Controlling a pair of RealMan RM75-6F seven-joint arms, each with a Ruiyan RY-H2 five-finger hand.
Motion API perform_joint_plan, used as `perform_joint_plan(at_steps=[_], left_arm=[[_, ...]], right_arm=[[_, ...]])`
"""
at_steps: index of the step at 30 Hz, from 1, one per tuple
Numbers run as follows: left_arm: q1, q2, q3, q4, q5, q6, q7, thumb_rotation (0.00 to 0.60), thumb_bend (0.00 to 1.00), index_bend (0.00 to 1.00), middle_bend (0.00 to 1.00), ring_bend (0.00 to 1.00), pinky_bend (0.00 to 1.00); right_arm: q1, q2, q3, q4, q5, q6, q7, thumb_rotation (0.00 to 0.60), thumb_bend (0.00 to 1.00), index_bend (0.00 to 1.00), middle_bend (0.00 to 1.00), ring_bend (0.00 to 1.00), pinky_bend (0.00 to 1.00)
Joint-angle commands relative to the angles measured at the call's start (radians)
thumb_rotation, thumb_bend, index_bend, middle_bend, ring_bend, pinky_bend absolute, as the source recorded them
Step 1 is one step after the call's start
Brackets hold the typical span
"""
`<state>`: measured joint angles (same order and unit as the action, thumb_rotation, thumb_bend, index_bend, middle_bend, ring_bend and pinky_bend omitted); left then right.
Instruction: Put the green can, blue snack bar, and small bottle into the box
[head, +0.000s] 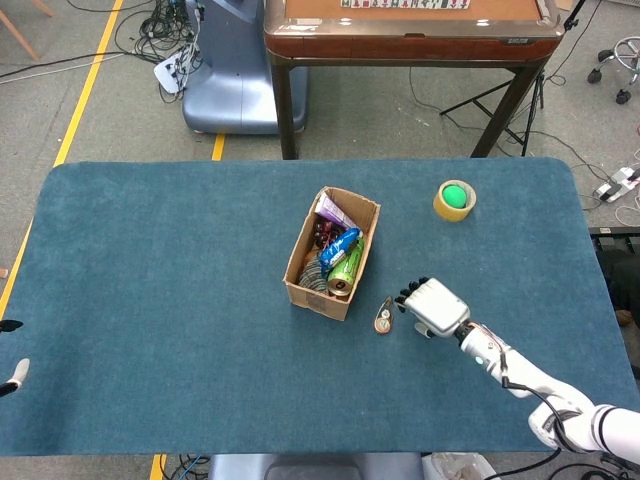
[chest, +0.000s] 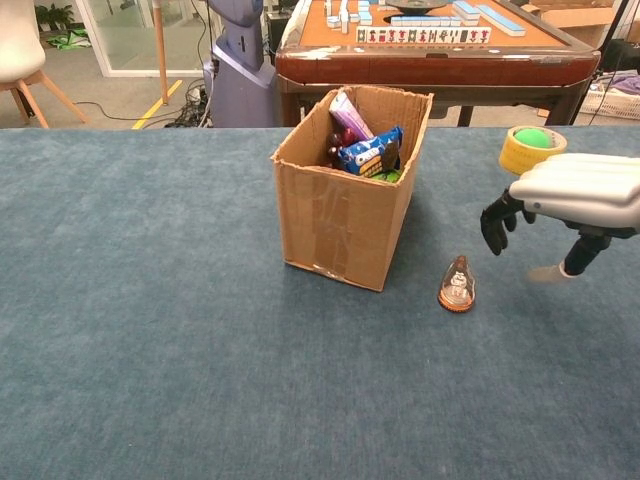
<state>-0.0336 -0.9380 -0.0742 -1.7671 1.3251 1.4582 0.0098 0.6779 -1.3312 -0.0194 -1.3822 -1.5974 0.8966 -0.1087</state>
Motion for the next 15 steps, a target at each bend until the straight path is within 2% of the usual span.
perform_joint_plan(at_steps=[1, 8, 15], left_arm=[[0.001, 0.003, -0.002, -0.001, -0.005, 0.0, -0.002, 0.6, 0.31, 0.29, 0.32, 0.27, 0.45], [0.005, 0.012, -0.006, -0.007, -0.02, 0.001, -0.007, 0.6, 0.31, 0.29, 0.32, 0.27, 0.45], [0.007, 0.016, -0.007, -0.01, -0.026, 0.002, -0.004, 0.6, 0.31, 0.29, 0.32, 0.27, 0.45]], right_arm=[[0.018, -0.034, 0.006, 0.04, -0.005, -0.011, -0.012, 0.6, 0.21, 0.43, 0.37, 0.29, 0.38], [0.052, -0.103, -0.012, 0.157, -0.076, 0.006, -0.012, 0.6, 0.11, 0.4, 0.33, 0.27, 0.38], [0.093, -0.129, -0.024, 0.199, -0.108, -0.016, -0.022, 0.6, 0.1, 0.4, 0.32, 0.26, 0.38]])
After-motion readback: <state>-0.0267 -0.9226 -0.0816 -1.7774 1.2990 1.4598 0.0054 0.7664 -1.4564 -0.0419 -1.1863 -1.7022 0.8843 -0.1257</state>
